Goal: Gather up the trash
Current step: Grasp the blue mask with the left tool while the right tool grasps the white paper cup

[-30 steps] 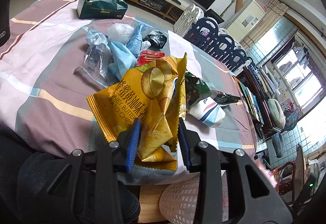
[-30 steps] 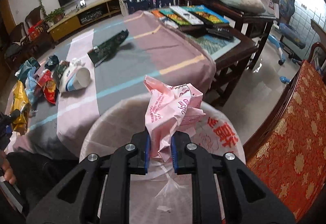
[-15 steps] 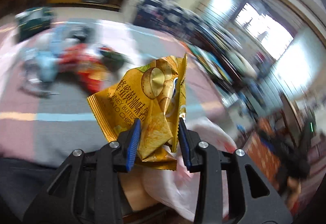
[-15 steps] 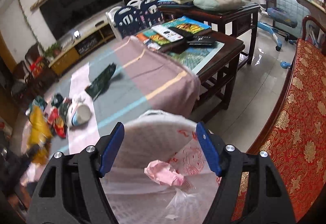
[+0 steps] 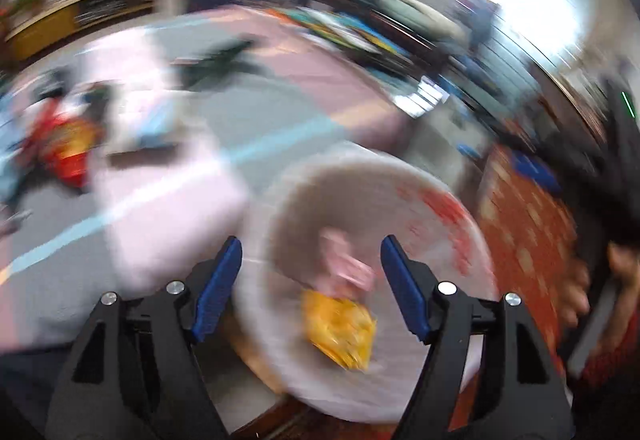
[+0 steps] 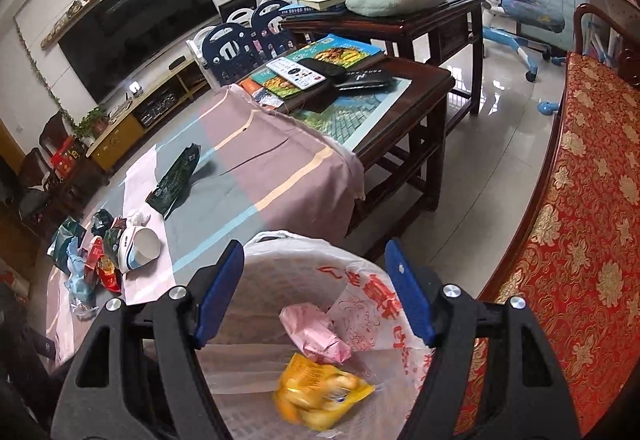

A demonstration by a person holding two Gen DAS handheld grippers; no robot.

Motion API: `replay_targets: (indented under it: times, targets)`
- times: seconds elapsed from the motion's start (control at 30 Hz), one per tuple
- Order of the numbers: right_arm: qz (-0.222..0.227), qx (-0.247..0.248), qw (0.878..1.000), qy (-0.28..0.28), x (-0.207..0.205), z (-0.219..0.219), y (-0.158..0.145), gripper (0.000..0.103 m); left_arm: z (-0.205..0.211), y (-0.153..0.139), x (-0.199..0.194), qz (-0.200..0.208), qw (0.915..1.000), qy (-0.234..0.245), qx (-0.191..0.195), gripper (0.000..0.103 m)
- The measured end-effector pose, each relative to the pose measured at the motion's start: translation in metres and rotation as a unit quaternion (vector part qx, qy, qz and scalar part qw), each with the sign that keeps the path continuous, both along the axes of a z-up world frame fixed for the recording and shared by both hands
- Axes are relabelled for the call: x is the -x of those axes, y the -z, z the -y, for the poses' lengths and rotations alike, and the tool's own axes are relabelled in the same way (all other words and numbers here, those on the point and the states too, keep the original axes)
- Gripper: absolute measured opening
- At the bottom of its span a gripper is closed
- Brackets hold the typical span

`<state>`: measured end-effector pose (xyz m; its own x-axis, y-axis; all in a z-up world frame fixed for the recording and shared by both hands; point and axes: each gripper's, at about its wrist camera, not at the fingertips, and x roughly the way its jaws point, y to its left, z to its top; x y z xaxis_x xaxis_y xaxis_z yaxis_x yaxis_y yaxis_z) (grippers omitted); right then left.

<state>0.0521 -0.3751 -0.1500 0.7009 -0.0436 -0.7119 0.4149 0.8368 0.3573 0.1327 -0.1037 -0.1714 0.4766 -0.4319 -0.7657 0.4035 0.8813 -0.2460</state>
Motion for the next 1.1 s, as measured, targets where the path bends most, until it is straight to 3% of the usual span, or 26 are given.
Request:
replay_targets:
  times: [0.03,0.1,0.17,0.2,0.3,0.33,0.5,0.53,0.57,0.63,0.67,0.8,0.97,1.03,1.1]
  targets:
    - [-0.001,0.001,1.000,-0.007,-0.003,-0.004,0.001,0.072,-0.030,-0.002,-0.015,0.001,0.9974,-0.071,-0.004,0.072]
    - [-0.002,0.006,1.000,-0.018,-0.006,-0.013,0.000,0.072,-0.082,-0.002,-0.039,-0.007,0.9838,-0.179,-0.008,0.072]
    - [-0.002,0.016,0.999,-0.030,-0.009,-0.022,-0.002,0.072,-0.141,0.004,-0.065,-0.034,0.9589,-0.282,-0.008,0.064]
    - [-0.002,0.019,0.999,-0.035,-0.012,-0.027,-0.002,0.072,-0.168,0.008,-0.077,-0.044,0.9470,-0.318,0.003,0.062]
    - [-0.009,0.018,0.998,-0.052,-0.022,-0.042,0.002,0.072,-0.217,0.017,-0.108,-0.057,0.9315,-0.359,0.010,0.055]
    - [-0.014,0.014,0.998,-0.060,-0.028,-0.048,0.005,0.072,-0.223,0.020,-0.116,-0.059,0.9315,-0.359,0.008,0.053]
    - [-0.025,0.000,0.995,-0.099,-0.055,-0.081,0.010,0.072,-0.226,0.032,-0.146,-0.057,0.9474,-0.314,0.021,0.052]
    - [-0.025,0.004,0.994,-0.110,-0.062,-0.091,0.009,0.072,-0.224,0.035,-0.150,-0.054,0.9494,-0.309,0.018,0.046]
    - [-0.023,0.007,0.992,-0.121,-0.070,-0.100,0.006,0.072,-0.222,0.038,-0.153,-0.052,0.9500,-0.308,0.011,0.033]
    - [-0.017,0.009,0.990,-0.142,-0.085,-0.117,0.003,0.072,-0.226,0.051,-0.158,-0.066,0.9515,-0.301,0.006,0.016]
    - [-0.013,0.010,0.989,-0.150,-0.092,-0.124,0.001,0.072,-0.228,0.054,-0.157,-0.069,0.9503,-0.303,0.013,0.013]
    - [0.000,0.044,0.982,-0.182,-0.127,-0.164,-0.001,0.072,-0.232,0.038,-0.125,-0.032,0.9454,-0.320,0.051,0.010]
    - [-0.024,0.075,0.972,-0.222,-0.183,-0.213,0.019,0.078,-0.221,0.023,-0.060,0.004,0.9333,-0.325,0.152,0.010]
    - [-0.044,0.090,0.967,-0.235,-0.202,-0.227,0.030,0.078,-0.204,0.021,-0.048,0.004,0.9404,-0.302,0.157,0.010]
    - [-0.053,0.098,0.967,-0.228,-0.213,-0.232,0.036,0.072,-0.185,0.020,-0.040,0.006,0.9521,-0.267,0.150,0.010]
